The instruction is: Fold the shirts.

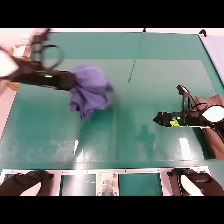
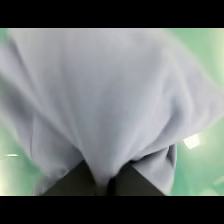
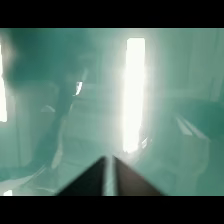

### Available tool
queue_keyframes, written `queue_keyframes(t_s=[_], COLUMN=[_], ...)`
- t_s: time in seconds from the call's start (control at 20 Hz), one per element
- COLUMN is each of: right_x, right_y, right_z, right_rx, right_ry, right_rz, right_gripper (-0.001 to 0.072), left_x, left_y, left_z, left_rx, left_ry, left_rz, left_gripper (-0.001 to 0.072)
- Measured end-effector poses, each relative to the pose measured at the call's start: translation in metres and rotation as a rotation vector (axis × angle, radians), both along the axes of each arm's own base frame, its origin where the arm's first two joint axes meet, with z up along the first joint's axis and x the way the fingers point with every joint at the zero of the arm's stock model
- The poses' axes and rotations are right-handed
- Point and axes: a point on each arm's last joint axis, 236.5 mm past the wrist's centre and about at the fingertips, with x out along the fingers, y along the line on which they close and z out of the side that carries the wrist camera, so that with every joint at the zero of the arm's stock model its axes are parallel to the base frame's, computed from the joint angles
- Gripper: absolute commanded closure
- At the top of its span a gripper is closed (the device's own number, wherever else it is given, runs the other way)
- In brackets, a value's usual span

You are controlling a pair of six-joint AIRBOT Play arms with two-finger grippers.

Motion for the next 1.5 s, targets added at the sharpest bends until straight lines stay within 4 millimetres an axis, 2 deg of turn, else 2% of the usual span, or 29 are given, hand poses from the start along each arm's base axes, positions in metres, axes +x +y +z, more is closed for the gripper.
queue_keyframes(t_s=[0.05,0.15,0.25,0.3,0.4,0.45,0.5,0.55,0.6,0.7,0.85,1.0,1.05,1.1,1.15,1.2,1.25,1.35,1.45,1.5], right_x=[0.001,0.003,0.004,0.005,0.009,0.010,0.009,0.003,-0.002,-0.016,-0.032,-0.038,-0.035,-0.032,-0.027,-0.019,-0.010,0.016,0.045,0.068], right_y=[0.000,-0.001,-0.002,-0.004,-0.009,-0.009,-0.007,-0.002,0.005,0.029,0.076,0.118,0.129,0.136,0.139,0.142,0.140,0.121,0.082,0.054], right_z=[0.000,0.001,0.001,0.002,0.001,-0.001,-0.005,-0.013,-0.022,-0.041,-0.065,-0.087,-0.090,-0.095,-0.100,-0.101,-0.099,-0.087,-0.069,-0.057], right_rx=[0.001,0.000,0.000,0.001,0.017,0.031,0.042,0.052,0.063,0.097,0.150,0.190,0.206,0.210,0.204,0.206,0.200,0.190,0.163,0.144], right_ry=[-0.005,-0.012,-0.015,-0.014,-0.003,0.010,0.033,0.071,0.106,0.180,0.254,0.301,0.307,0.314,0.312,0.298,0.281,0.252,0.223,0.184], right_rz=[-0.003,-0.007,-0.014,-0.024,-0.063,-0.074,-0.074,-0.059,-0.041,0.011,0.084,0.100,0.090,0.086,0.086,0.088,0.100,0.107,0.093,0.054], right_gripper=[0.0348,0.0348,0.0348,0.0348,0.0347,0.0327,0.0255,0.0245,0.0234,0.0235,0.0235,0.0240,0.0298,0.0599,0.0697,0.0698,0.0698,0.0698,0.0697,0.0698], left_x=[0.004,0.009,0.009,0.008,0.003,0.002,-0.002,-0.004,-0.002,0.003,0.033,0.062,0.070,0.075,0.081,0.084,0.086,0.090,0.091,0.092], left_y=[-0.019,-0.047,-0.052,-0.047,-0.021,-0.006,0.012,0.028,0.042,0.055,0.048,0.034,0.033,0.033,0.033,0.033,0.033,0.036,0.040,0.040], left_z=[-0.016,-0.060,-0.094,-0.106,-0.121,-0.124,-0.129,-0.133,-0.138,-0.149,-0.165,-0.178,-0.182,-0.185,-0.185,-0.186,-0.186,-0.181,-0.178,-0.176], left_rx=[-0.005,0.010,0.039,0.054,0.098,0.114,0.135,0.147,0.149,0.142,0.053,-0.037,-0.052,-0.058,-0.062,-0.061,-0.056,-0.034,-0.002,0.002], left_ry=[0.027,0.111,0.198,0.244,0.342,0.381,0.429,0.463,0.480,0.491,0.428,0.367,0.346,0.332,0.311,0.300,0.289,0.266,0.256,0.252], left_rz=[-0.029,-0.065,-0.076,-0.074,-0.067,-0.056,-0.041,-0.020,0.009,0.050,0.087,0.119,0.127,0.129,0.130,0.126,0.117,0.092,0.067,0.060], left_gripper=[-0.0003,-0.0011,-0.0011,-0.0011,-0.0011,-0.0011,-0.0011,-0.0011,-0.0012,-0.0011,-0.0011,-0.0011,-0.0011,-0.0011,-0.0011,-0.0011,-0.0011,-0.0011,-0.0011,-0.0011])
